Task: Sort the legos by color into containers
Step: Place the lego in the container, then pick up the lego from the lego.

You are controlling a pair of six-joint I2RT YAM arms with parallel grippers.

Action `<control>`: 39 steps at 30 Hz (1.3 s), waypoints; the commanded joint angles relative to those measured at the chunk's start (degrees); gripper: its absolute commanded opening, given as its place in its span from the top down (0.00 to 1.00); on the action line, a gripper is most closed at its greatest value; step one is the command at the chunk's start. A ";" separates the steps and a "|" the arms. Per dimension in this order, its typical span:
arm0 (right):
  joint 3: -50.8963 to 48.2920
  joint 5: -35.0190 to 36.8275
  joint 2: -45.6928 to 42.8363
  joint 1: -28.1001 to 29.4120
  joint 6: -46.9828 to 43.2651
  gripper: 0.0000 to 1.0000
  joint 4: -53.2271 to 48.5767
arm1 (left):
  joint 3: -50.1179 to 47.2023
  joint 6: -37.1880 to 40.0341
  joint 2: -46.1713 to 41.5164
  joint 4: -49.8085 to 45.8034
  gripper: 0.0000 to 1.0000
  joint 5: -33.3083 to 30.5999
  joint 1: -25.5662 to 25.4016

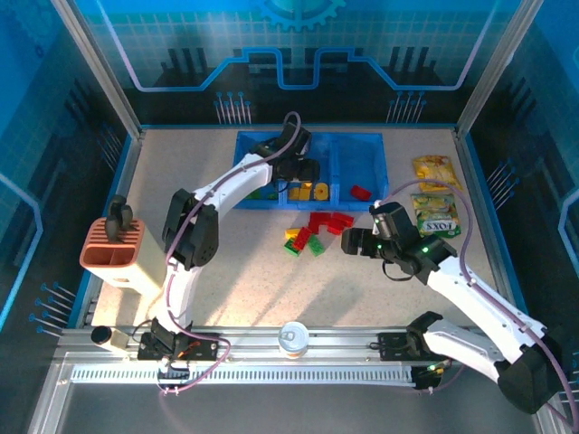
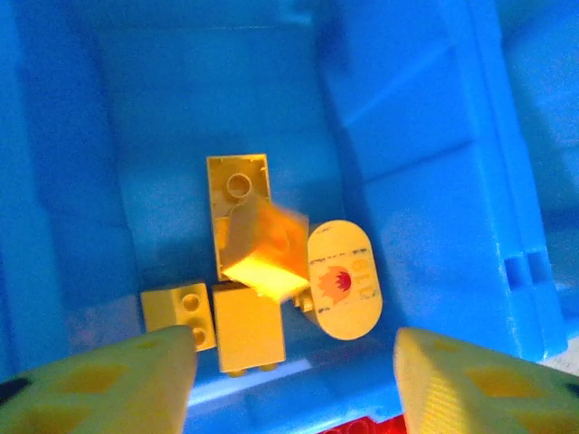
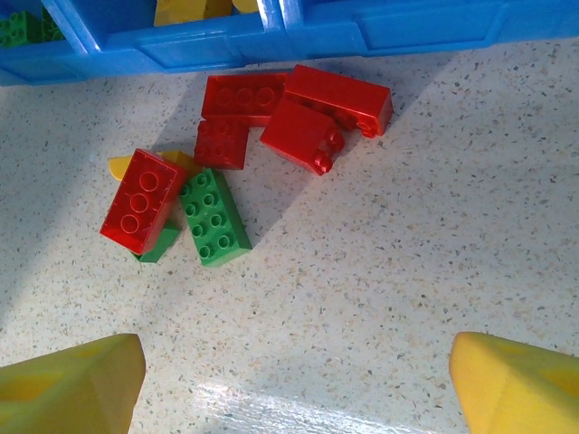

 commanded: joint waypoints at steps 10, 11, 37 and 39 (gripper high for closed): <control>13.12 -0.35 18.69 5.92 5.80 0.16 0.15 | -23.10 -1.62 -28.11 5.07 0.29 -0.69 -1.72; 14.66 -0.21 21.31 6.99 6.49 0.16 0.30 | -27.52 -2.04 -31.64 5.84 0.29 -1.36 -1.95; 34.69 4.71 55.18 16.68 15.39 0.59 -1.10 | -62.05 -9.62 -64.78 -0.47 0.29 -8.31 -3.53; 34.59 6.54 52.96 16.68 14.64 0.63 -2.53 | -62.16 -9.71 -64.87 -0.39 0.29 -8.23 -3.56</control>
